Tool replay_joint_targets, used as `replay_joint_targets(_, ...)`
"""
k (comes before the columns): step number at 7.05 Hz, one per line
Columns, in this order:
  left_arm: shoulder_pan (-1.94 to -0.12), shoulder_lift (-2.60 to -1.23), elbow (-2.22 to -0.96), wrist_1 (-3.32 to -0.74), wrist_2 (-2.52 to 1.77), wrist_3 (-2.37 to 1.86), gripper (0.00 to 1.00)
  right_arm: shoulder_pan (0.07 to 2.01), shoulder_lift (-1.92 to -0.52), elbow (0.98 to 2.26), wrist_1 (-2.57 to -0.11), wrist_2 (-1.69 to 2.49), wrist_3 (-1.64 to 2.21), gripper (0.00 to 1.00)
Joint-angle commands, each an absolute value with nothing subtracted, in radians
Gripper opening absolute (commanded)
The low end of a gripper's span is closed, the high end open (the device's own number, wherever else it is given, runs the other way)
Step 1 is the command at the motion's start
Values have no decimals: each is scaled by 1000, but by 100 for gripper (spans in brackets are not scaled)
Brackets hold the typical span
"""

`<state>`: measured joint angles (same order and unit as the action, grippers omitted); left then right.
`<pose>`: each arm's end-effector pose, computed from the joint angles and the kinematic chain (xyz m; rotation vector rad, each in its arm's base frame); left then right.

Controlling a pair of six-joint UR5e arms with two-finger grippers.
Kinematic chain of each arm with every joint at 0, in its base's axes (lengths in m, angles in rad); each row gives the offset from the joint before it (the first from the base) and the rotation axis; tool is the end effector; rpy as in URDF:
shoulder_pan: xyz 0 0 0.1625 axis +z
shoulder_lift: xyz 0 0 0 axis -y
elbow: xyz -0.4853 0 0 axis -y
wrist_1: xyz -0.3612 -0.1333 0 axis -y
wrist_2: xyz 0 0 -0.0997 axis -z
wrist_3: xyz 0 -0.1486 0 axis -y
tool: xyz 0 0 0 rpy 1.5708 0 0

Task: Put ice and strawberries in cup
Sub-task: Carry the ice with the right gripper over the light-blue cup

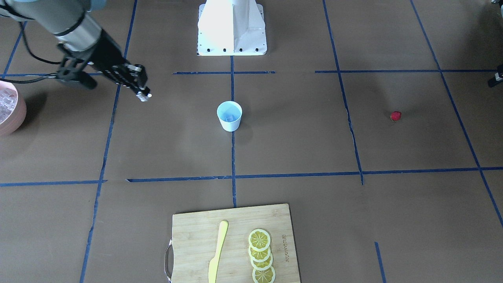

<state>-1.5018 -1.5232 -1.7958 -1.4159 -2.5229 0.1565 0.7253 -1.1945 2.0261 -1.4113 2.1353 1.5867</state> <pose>0.0177 -0.4339 0.6674 0.0625 0.9523 0.2189 -0.3993 -0.4259 0.3323 -0.1506 -1.0870 0.3865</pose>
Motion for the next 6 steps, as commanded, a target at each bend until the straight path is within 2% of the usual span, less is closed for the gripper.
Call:
replay_joint_targets(1, -1502, -1523, -1798, -1416, -2523, 156, 100, 563, -951, 1866, -1413, 1943, 1784, 0)
replay_joint_targets(2, -1502, -1523, -1798, -1416, -2522, 156, 100, 543, -875, 1783, -1411, 1922, 1813, 0)
replay_joint_targets(5, -1502, -1523, -1799, -1416, -2522, 156, 100, 509, -890, 1778, -1411, 1890, 1812, 1)
replay_joint_targets(6, -1502, -1523, -1799, -1416, -2523, 156, 100, 506, -905, 1779, -1408, 1888, 1807, 6)
